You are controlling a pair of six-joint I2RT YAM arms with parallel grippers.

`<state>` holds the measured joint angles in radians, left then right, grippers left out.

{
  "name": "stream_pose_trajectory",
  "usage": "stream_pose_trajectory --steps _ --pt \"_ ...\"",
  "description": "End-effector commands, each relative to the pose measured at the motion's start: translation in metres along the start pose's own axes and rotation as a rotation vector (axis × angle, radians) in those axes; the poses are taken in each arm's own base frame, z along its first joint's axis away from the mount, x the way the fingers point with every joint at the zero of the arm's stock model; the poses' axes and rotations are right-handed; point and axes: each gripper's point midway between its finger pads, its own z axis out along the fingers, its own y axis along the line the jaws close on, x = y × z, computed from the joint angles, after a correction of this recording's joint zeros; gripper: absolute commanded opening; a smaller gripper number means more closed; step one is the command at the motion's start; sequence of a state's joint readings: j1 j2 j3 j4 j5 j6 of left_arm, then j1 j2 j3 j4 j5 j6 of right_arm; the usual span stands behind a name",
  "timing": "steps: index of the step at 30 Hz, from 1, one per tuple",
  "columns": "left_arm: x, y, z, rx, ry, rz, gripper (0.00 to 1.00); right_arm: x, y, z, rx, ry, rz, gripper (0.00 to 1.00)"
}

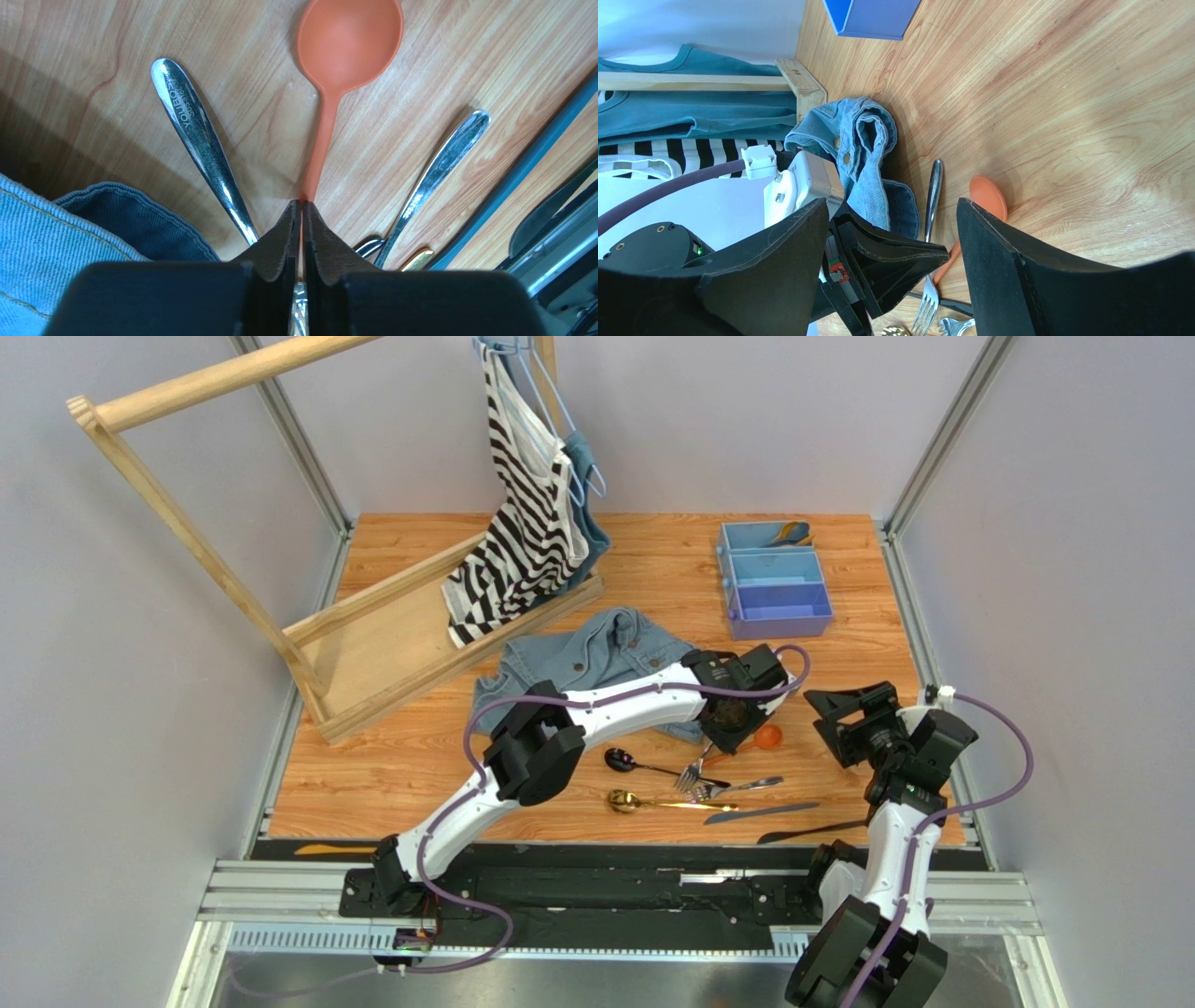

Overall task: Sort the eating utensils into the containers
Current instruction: Pick up the spoon from the center of the board.

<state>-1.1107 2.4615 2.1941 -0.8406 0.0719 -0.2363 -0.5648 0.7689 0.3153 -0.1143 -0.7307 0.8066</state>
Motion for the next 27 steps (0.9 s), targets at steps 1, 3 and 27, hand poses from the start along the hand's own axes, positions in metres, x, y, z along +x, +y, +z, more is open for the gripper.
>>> stream_pose_trajectory --steps 1,3,27 --pt "-0.025 -0.01 -0.03 0.016 -0.097 0.032 0.22 -0.012 0.024 -0.005 -0.067 -0.023 -0.068 0.71" --pt "-0.022 -0.009 -0.022 0.018 -0.087 0.038 0.45 -0.012 0.024 -0.005 -0.068 -0.023 -0.071 0.71" --pt "-0.001 -0.021 0.011 -0.058 0.026 0.088 0.41 -0.015 0.021 -0.007 -0.087 -0.004 -0.044 0.72"
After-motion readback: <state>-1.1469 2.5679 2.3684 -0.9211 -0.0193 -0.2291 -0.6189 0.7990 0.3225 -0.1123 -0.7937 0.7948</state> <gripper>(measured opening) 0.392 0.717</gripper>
